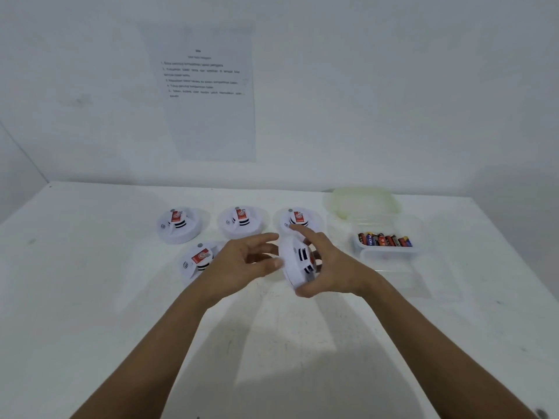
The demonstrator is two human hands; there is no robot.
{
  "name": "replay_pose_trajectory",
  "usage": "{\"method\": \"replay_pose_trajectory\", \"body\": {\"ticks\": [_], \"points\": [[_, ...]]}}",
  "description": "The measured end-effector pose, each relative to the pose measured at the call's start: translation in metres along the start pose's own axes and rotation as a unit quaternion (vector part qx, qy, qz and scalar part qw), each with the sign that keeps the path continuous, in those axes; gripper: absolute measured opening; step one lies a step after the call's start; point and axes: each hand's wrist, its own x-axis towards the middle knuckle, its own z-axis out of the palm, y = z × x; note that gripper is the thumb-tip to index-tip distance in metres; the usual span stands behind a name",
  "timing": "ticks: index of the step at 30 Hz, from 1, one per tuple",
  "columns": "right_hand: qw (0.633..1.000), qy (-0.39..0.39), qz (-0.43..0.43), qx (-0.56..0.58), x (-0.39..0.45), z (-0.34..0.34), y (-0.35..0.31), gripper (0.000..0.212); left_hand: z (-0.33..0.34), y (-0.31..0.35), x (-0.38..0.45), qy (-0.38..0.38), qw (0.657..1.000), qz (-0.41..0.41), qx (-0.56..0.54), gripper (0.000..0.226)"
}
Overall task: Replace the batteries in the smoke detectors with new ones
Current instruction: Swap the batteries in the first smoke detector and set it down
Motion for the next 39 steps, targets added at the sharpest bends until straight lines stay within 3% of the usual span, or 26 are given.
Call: {"method": "replay_pose_trajectory", "body": {"ticks": [7, 14, 31, 36, 39], "points": [[0.991, 0.003, -0.041, 0.129, -0.018, -0.009, -0.003, 0.094, 0.007, 0.002, -0.001, -0.006, 0.999, 0.014, 0.040, 0.051], [0.973, -0.019, -0.060, 0.223, -0.021, -0.002, 0.000, 0.094, 0.005, 0.011, -0.006, -0.053, 0.998, 0.005, -0.023, 0.059], [0.975, -0.013, -0.060, 0.212, -0.013, 0.001, 0.007, 0.096, 0.000, 0.003, 0.003, 0.018, 0.999, -0.023, -0.016, 0.060], [0.980, 0.032, -0.044, 0.191, -0.004, 0.006, 0.013, 0.103, 0.004, 0.002, 0.007, 0.052, 0.998, -0.032, -0.007, 0.056], [0.981, 0.073, -0.049, 0.175, 0.001, 0.006, 0.014, 0.093, 0.010, 0.000, 0.007, 0.097, 0.995, -0.033, -0.006, 0.056]]}}
